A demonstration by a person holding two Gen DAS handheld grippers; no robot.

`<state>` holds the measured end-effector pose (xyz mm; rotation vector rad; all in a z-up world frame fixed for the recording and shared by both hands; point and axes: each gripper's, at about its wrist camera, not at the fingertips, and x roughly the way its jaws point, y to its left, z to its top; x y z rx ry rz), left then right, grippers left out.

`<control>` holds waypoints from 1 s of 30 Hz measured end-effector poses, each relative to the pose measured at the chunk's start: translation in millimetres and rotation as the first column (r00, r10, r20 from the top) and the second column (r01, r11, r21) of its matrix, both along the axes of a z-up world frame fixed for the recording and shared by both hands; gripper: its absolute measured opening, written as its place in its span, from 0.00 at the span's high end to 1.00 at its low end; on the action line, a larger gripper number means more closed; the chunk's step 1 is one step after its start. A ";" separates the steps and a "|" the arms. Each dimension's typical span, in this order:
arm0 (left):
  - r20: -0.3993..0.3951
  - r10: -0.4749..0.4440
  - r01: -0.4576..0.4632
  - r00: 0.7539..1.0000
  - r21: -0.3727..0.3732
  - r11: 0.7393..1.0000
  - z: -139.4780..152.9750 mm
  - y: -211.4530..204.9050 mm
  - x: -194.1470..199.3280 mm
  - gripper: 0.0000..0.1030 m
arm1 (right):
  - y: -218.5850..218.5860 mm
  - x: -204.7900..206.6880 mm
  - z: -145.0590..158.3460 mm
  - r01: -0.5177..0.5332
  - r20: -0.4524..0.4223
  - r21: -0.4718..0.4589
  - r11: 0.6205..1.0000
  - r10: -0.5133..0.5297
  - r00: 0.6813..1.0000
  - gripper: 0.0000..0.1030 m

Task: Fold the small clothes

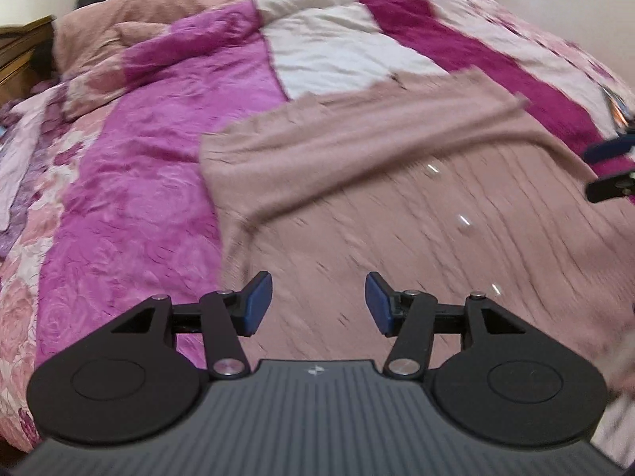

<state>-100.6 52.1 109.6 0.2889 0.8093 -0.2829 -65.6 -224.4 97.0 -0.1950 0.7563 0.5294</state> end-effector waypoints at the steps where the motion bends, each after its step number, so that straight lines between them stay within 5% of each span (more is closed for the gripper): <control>1: -0.007 -0.026 0.026 1.000 0.008 1.000 -2.2 -3.1 -7.0 0.42 | 2.8 -4.9 -3.0 -0.020 -0.013 -0.025 0.999 0.020 1.000 0.49; 13: -0.154 -0.218 0.225 0.964 0.030 0.974 -21.7 -17.4 -64.3 0.41 | 18.7 -52.9 -22.5 -0.216 -0.161 -0.125 0.968 0.196 0.967 0.49; 20: -0.198 -0.298 0.322 0.934 0.105 0.941 -32.1 -24.3 -82.2 0.39 | 27.5 -63.4 -32.1 -0.321 -0.249 -0.178 0.930 0.273 0.929 0.49; 30: -0.218 -0.302 0.342 0.928 0.176 0.923 -53.0 -31.5 -69.1 0.35 | 42.8 -56.7 -55.3 -0.339 -0.269 -0.313 0.887 0.260 0.927 0.49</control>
